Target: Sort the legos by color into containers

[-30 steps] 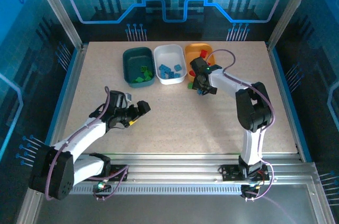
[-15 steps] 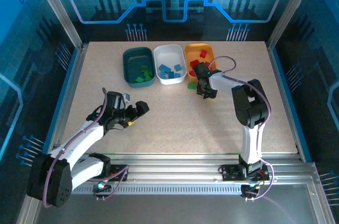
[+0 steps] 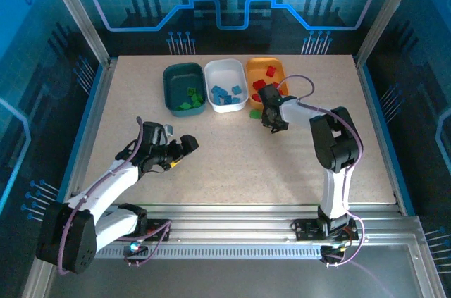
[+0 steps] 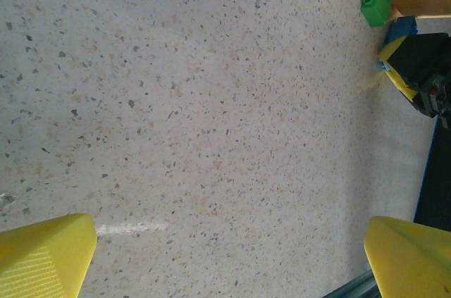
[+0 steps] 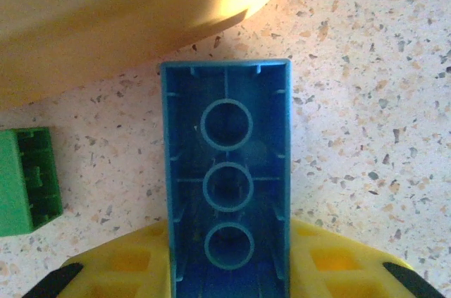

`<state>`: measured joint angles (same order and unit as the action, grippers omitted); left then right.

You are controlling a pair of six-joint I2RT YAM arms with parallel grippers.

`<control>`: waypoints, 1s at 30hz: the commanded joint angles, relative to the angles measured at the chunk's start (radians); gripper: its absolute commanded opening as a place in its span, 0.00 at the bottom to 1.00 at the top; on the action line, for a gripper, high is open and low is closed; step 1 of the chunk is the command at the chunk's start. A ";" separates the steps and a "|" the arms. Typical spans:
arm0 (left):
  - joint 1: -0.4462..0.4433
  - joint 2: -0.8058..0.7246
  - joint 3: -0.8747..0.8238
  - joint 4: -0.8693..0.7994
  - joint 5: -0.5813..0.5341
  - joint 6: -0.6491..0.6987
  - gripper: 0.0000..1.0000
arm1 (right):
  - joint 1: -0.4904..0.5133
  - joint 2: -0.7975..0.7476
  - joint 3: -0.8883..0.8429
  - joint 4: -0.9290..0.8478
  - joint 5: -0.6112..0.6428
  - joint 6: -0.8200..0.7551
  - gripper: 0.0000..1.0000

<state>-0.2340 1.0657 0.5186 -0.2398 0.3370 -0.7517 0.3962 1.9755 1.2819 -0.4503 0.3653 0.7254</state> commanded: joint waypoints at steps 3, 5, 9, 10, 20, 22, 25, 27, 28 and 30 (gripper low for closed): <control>0.013 0.007 0.011 -0.036 -0.010 0.043 0.99 | -0.003 -0.101 -0.065 -0.009 0.027 -0.039 0.30; 0.016 0.005 0.018 -0.045 -0.010 0.049 0.99 | 0.006 -0.153 -0.088 -0.024 0.040 -0.043 0.30; 0.038 -0.012 0.030 -0.077 -0.019 0.069 0.99 | 0.080 -0.276 -0.128 -0.068 0.075 -0.056 0.31; 0.052 -0.019 0.034 -0.090 -0.023 0.073 0.99 | 0.103 -0.294 -0.124 -0.079 0.079 -0.064 0.31; 0.365 -0.085 0.049 -0.176 0.087 0.008 0.99 | 0.234 -0.001 0.299 -0.089 -0.004 -0.193 0.31; 0.369 -0.084 0.056 -0.182 0.108 0.009 0.99 | 0.230 0.095 0.431 -0.121 -0.012 -0.218 0.31; 0.372 -0.090 0.050 -0.174 0.143 0.005 0.99 | 0.217 0.239 0.647 -0.179 -0.020 -0.249 0.39; 0.374 -0.103 0.036 -0.160 0.158 0.006 0.99 | 0.205 0.328 0.794 -0.247 -0.031 -0.259 0.62; 0.374 -0.110 0.029 -0.151 0.162 0.005 0.99 | 0.205 0.345 0.836 -0.272 -0.023 -0.262 0.66; 0.374 -0.119 0.017 -0.128 0.177 0.003 0.99 | 0.216 0.324 0.818 -0.284 0.026 -0.249 0.72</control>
<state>0.1291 0.9718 0.5434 -0.3828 0.4503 -0.7341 0.6140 2.3123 2.0659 -0.6289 0.3550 0.4934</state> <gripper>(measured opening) 0.990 0.702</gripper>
